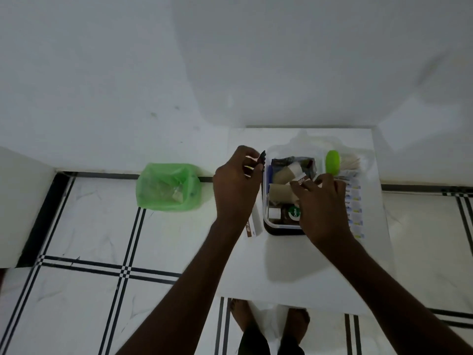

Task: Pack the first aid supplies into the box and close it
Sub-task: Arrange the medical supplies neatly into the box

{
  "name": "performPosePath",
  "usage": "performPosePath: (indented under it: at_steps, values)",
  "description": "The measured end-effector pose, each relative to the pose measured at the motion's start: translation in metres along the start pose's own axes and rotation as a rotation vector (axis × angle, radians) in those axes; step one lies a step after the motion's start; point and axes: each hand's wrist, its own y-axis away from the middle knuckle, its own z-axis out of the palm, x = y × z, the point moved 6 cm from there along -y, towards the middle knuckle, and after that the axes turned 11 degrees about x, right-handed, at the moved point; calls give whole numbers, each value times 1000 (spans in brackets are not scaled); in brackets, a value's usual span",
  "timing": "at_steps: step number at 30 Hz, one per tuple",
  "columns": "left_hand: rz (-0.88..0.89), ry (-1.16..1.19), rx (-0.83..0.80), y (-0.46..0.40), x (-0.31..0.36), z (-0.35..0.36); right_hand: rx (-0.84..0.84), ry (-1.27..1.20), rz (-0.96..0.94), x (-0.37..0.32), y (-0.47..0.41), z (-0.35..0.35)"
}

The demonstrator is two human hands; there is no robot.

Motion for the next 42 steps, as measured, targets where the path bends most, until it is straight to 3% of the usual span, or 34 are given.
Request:
performPosePath:
  at_steps: [3, 9, 12, 16, 23, 30, 36, 40, 42]
  values:
    - [128, -103, -17, -22, 21, 13, 33, -52, 11, 0, 2, 0]
    - [278, -164, -81, -35, 37, 28, 266, -160, -55, 2, 6, -5]
    - [377, -316, -180, -29, 35, 48, 235, -178, -52, 4, 2, -4]
    - [629, -674, -166, -27, 32, 73, 166, -198, -38, 4, 1, -3]
    - [673, -899, -179, -27, 22, 85, 56, -199, -66, 5, 6, 11]
    - [610, -853, -240, -29, 7, 94, 100, -227, -97, 4, 9, 16]
    - [408, -388, -174, -13, 0, 66, 340, -413, -62, 18, 8, -11]
    - [279, -259, -156, -1, -5, 61, 517, -510, 75, 53, 4, -33]
    - [292, -235, -128, 4, -4, 62, 512, -457, 147, 73, -3, -31]
